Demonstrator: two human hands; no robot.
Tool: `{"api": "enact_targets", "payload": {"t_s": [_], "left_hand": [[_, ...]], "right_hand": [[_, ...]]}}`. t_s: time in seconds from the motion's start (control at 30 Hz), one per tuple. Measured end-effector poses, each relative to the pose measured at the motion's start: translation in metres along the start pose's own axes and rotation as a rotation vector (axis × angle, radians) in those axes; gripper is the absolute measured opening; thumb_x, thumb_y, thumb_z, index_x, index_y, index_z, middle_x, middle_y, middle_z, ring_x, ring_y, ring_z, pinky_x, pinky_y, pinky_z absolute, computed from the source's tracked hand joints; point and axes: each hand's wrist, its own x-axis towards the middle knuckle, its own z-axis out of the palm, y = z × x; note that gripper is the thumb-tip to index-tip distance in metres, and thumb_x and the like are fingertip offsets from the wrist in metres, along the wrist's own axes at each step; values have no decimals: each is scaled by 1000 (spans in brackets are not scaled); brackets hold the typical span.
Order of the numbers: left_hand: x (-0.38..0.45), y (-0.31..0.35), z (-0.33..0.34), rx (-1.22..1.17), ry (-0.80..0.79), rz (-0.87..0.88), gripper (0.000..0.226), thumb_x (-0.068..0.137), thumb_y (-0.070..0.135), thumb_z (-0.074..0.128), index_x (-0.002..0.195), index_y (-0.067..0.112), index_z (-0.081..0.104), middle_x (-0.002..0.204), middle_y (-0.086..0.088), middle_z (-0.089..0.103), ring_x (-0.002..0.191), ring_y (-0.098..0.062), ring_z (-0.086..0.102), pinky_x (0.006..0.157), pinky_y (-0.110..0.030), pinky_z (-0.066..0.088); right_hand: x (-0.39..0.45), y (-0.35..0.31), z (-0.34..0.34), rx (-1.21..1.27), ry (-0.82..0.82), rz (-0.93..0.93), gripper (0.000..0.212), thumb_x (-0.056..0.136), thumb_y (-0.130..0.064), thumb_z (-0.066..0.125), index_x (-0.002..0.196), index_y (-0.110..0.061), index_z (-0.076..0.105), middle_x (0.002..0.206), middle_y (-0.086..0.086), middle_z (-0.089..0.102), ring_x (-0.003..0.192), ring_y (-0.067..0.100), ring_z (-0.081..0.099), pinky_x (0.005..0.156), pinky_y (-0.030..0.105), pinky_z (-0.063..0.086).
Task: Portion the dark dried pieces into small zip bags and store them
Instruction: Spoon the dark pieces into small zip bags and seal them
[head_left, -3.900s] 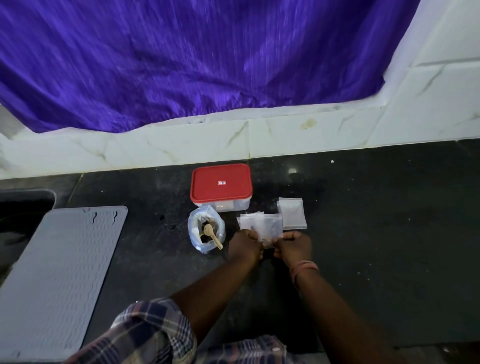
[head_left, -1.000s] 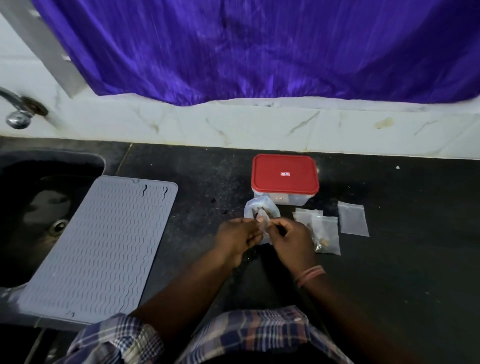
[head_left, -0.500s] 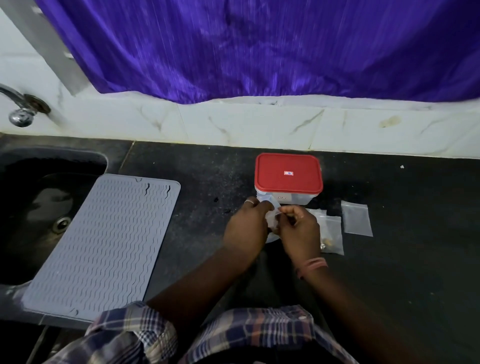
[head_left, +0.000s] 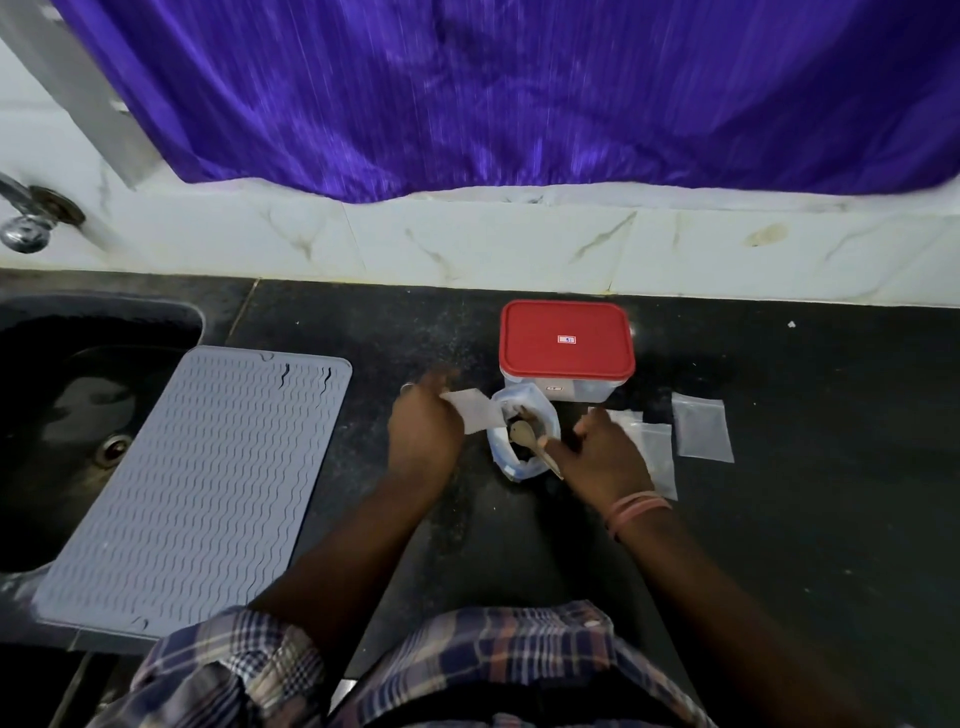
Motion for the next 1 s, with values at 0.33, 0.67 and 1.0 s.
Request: {"api": "enact_targets", "payload": {"t_s": [0.33, 0.67, 1.0], "left_hand": [[-7, 2, 10, 149, -238, -129, 30, 101, 8, 46, 113, -5, 71, 112, -22, 72, 105, -35, 68, 90, -37, 53], [5, 2, -20, 203, -25, -189, 23, 97, 12, 55, 102, -6, 68, 102, -23, 70, 98, -39, 67, 82, -41, 53], [-25, -10, 38, 89, -413, -311, 34, 104, 12, 45, 121, -9, 65, 109, -20, 69, 118, -39, 63, 82, -31, 48]], "right_hand": [[1, -3, -2, -110, 80, -175, 12, 91, -18, 58, 84, -15, 67, 86, 6, 69, 84, 25, 64, 76, 34, 51], [-8, -5, -9, -93, 168, -315, 10, 85, -15, 61, 76, -13, 57, 79, 6, 60, 75, 22, 57, 67, 34, 46], [-18, -17, -4, -36, 55, -191, 11, 86, -26, 65, 82, -16, 64, 82, 4, 68, 80, 23, 65, 76, 39, 53]]}}
